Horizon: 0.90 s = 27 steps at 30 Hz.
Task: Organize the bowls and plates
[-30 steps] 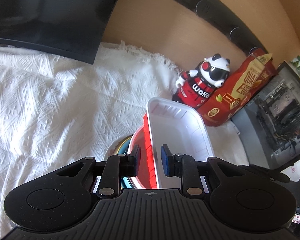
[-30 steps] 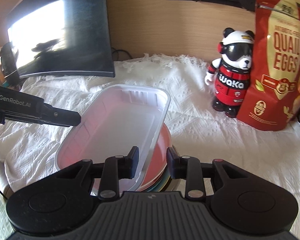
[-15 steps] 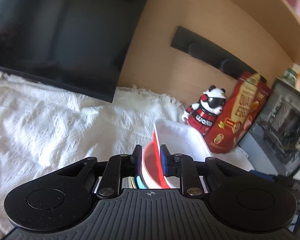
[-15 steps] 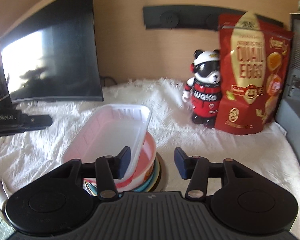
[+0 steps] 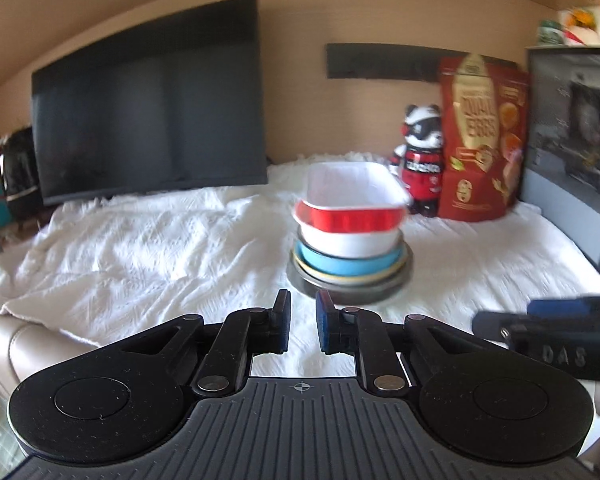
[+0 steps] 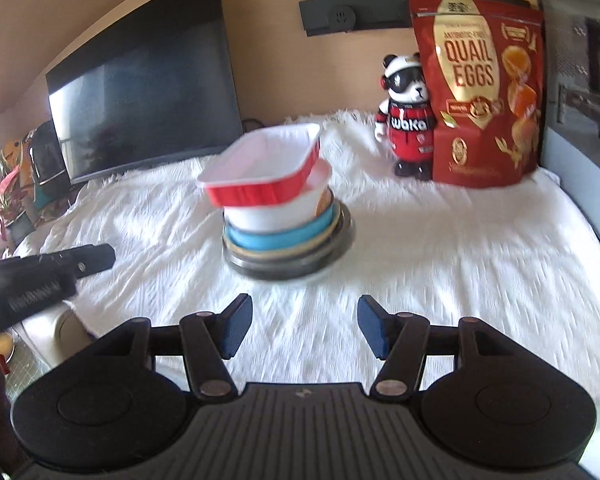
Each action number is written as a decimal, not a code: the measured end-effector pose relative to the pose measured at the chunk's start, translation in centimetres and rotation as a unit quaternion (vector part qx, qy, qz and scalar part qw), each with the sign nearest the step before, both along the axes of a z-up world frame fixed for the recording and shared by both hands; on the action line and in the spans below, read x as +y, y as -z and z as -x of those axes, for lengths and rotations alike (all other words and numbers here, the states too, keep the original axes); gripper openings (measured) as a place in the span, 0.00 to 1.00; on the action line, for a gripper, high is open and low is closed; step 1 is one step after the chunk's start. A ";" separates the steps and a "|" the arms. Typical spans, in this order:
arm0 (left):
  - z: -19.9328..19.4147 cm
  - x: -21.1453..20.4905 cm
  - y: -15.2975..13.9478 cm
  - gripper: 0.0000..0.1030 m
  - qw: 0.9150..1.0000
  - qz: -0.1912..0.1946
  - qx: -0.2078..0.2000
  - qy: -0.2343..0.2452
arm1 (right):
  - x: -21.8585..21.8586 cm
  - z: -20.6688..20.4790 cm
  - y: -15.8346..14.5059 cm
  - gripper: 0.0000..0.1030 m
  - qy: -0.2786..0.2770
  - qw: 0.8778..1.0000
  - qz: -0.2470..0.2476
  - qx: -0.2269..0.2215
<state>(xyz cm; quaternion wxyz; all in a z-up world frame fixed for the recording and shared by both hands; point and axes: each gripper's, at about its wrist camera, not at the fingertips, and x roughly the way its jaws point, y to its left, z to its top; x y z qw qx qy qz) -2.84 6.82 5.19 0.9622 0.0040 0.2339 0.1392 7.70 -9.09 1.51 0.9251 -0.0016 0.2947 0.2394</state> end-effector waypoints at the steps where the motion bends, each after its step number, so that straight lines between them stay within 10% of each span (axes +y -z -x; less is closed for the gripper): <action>1: 0.4 -0.4 0.1 0.16 1.000 0.007 0.003 0.014 | -0.2 0.8 0.1 0.57 0.003 1.000 0.001 0.001; 5: 1.4 -1.1 0.2 0.16 0.996 0.065 0.026 0.053 | -0.8 3.3 -0.3 0.57 0.005 1.000 0.009 -0.001; 27: 4.0 -2.1 -0.6 0.16 0.997 0.063 0.021 0.046 | -0.9 6.6 -1.1 0.57 -0.008 1.000 0.021 -0.016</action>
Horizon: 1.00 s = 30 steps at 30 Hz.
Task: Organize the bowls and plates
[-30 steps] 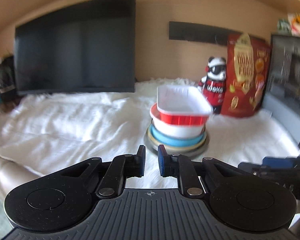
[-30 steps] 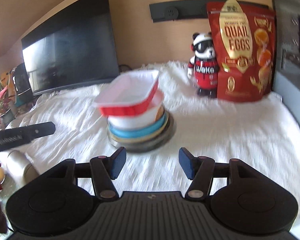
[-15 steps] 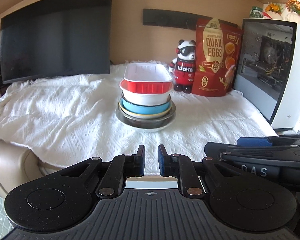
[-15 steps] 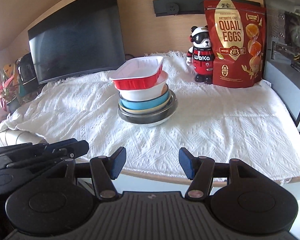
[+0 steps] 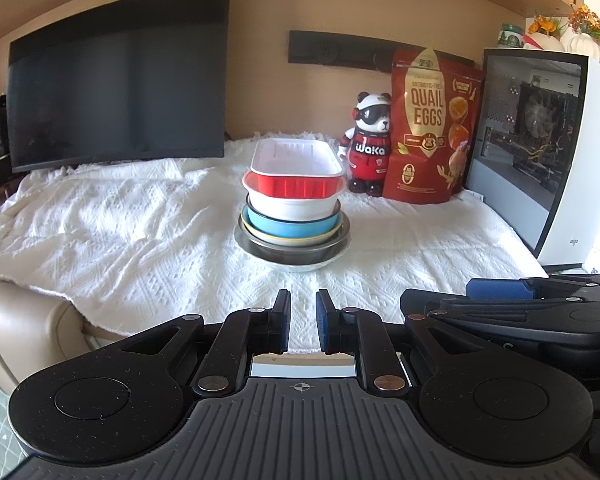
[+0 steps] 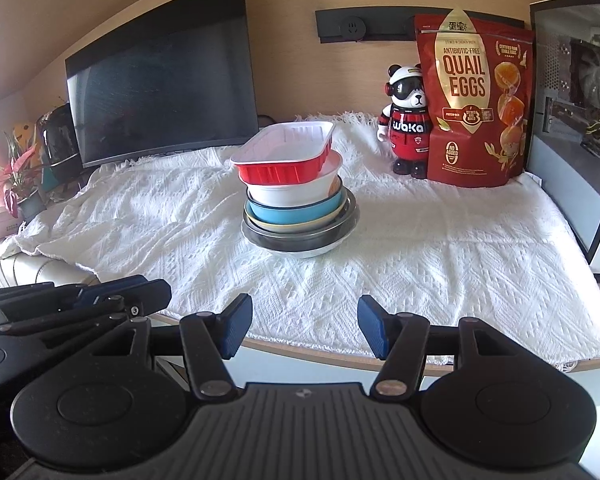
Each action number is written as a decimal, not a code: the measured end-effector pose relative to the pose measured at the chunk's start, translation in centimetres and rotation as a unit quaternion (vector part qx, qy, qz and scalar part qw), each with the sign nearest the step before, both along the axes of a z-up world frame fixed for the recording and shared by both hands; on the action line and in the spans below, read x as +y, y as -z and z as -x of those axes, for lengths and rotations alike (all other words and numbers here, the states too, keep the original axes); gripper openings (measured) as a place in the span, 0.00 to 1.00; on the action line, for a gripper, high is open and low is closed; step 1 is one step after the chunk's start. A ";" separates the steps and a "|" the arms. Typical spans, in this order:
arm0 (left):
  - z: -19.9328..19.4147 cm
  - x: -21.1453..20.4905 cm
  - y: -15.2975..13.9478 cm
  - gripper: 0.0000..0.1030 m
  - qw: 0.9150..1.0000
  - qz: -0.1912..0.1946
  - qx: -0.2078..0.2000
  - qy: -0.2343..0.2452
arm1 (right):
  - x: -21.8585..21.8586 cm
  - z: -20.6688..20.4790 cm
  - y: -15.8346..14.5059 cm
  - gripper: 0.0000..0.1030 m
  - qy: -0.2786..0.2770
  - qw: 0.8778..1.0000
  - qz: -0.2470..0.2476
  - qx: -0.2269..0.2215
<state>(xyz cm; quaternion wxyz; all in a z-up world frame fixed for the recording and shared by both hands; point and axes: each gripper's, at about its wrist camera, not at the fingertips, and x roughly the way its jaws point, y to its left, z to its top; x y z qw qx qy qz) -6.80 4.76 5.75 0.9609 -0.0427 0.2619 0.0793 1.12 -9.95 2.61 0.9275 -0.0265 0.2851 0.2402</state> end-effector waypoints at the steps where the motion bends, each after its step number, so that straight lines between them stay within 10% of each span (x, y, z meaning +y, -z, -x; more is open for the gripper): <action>1: 0.0 0.0 0.0 0.16 1.000 0.000 0.000 0.000 | 0.0 0.0 0.0 0.57 -0.001 1.000 0.000 0.000; 30: 0.3 0.4 0.1 0.16 1.000 0.006 0.004 -0.002 | 0.1 0.3 0.1 0.57 -0.001 1.000 0.001 -0.001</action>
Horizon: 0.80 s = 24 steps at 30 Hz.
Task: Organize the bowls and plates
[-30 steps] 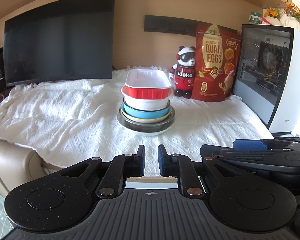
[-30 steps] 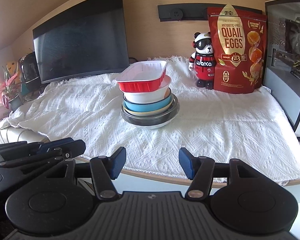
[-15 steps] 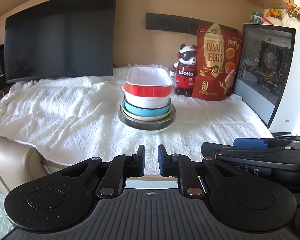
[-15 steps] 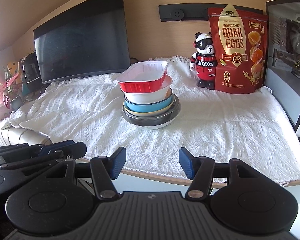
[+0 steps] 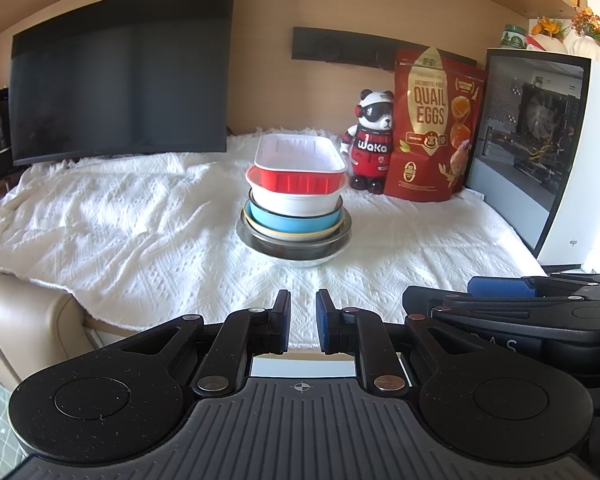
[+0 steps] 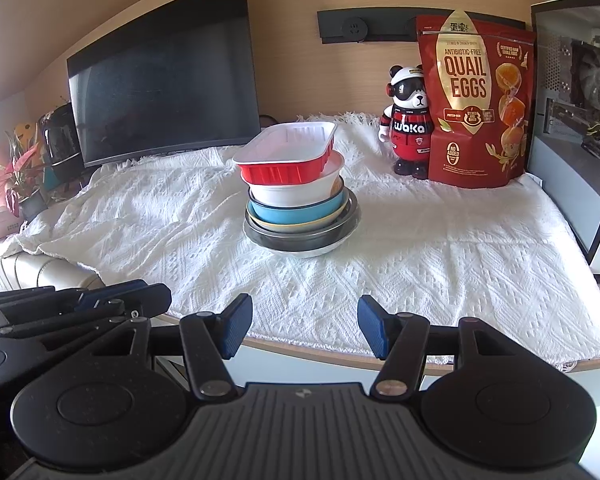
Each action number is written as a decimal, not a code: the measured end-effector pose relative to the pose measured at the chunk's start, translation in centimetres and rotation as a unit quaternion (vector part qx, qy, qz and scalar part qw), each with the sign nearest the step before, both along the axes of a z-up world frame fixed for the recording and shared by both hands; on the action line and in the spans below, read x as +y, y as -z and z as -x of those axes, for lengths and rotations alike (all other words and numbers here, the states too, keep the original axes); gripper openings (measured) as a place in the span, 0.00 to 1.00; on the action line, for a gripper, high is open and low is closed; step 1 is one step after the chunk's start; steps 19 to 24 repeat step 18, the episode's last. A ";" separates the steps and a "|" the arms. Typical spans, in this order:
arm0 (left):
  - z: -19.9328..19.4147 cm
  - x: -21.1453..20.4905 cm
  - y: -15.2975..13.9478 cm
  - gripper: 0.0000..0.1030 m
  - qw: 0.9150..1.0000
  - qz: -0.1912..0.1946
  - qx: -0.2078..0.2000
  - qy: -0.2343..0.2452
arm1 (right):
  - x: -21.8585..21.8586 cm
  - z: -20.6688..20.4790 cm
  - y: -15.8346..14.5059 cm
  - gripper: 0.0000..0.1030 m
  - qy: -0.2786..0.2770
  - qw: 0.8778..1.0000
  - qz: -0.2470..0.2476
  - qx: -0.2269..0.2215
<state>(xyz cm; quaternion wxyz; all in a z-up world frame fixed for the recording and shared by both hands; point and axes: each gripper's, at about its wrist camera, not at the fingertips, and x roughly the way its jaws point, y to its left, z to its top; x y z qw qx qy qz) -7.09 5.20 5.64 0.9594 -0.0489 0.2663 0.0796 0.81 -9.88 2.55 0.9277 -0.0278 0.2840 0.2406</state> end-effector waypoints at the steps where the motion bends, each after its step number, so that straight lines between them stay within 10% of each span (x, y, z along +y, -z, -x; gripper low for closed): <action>1: 0.0 0.0 0.0 0.16 1.000 0.000 0.000 0.000 | 0.0 0.0 0.0 0.57 0.000 1.000 0.001 0.000; 24: -0.2 1.0 0.2 0.16 1.000 -0.012 -0.003 -0.024 | 0.4 -0.4 0.0 0.57 -0.005 1.000 0.002 0.003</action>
